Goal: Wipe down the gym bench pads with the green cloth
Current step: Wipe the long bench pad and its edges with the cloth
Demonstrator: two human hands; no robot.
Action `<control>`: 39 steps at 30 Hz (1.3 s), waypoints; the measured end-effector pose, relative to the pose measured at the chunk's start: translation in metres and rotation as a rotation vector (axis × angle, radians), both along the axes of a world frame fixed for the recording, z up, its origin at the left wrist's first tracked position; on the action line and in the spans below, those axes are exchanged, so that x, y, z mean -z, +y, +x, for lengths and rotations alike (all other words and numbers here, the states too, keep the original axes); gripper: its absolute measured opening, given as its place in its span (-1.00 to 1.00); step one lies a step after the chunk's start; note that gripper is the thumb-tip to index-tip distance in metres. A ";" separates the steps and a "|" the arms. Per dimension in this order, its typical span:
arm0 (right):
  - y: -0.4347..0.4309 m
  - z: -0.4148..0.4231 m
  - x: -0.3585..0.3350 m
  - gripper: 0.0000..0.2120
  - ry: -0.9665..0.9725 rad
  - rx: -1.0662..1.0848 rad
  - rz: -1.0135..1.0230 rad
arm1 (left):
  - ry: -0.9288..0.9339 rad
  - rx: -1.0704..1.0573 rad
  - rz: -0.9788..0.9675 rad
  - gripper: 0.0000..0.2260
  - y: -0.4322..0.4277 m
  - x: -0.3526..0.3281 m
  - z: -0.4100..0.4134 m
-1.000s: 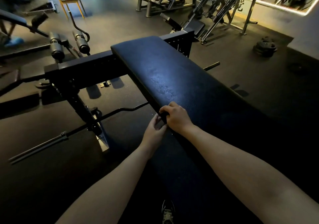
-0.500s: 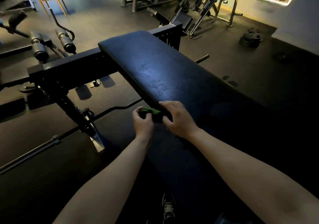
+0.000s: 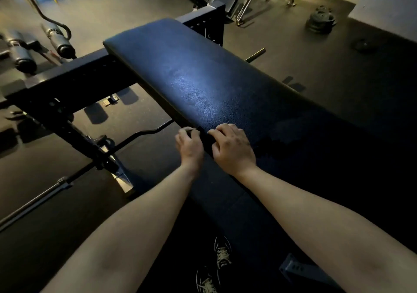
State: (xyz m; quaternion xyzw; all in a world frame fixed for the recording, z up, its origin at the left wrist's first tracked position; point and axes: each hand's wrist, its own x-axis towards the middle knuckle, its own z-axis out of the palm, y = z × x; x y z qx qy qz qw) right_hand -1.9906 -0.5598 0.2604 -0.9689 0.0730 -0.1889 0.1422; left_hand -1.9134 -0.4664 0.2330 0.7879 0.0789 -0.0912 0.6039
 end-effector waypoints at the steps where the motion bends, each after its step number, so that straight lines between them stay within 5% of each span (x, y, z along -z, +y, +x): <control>1: 0.000 0.000 0.000 -0.61 0.005 0.004 0.001 | 0.007 0.038 -0.003 -0.80 0.000 0.006 -0.014; 7: 0.002 -0.005 -0.004 -0.60 -0.024 0.029 0.062 | -0.007 0.189 -0.082 -0.88 0.004 0.017 -0.078; 11: 0.001 -0.010 -0.007 -0.71 -0.039 0.057 0.155 | 0.005 -0.013 -0.084 -0.82 0.010 0.002 -0.057; 14: -0.005 -0.027 -0.004 -0.75 -0.062 0.075 0.036 | -0.067 -0.133 -0.122 -0.77 0.014 -0.011 -0.029; 30: -0.004 -0.029 -0.003 -0.69 0.025 0.161 -0.038 | -0.114 0.152 0.118 -0.82 -0.005 -0.010 -0.060; 36: -0.007 -0.047 -0.020 -0.72 0.046 0.169 0.184 | -0.173 0.383 0.061 -0.86 0.006 -0.009 -0.111; 39: -0.015 -0.074 -0.021 -0.76 0.034 0.138 0.041 | -0.156 0.315 0.000 -0.88 0.013 -0.011 -0.109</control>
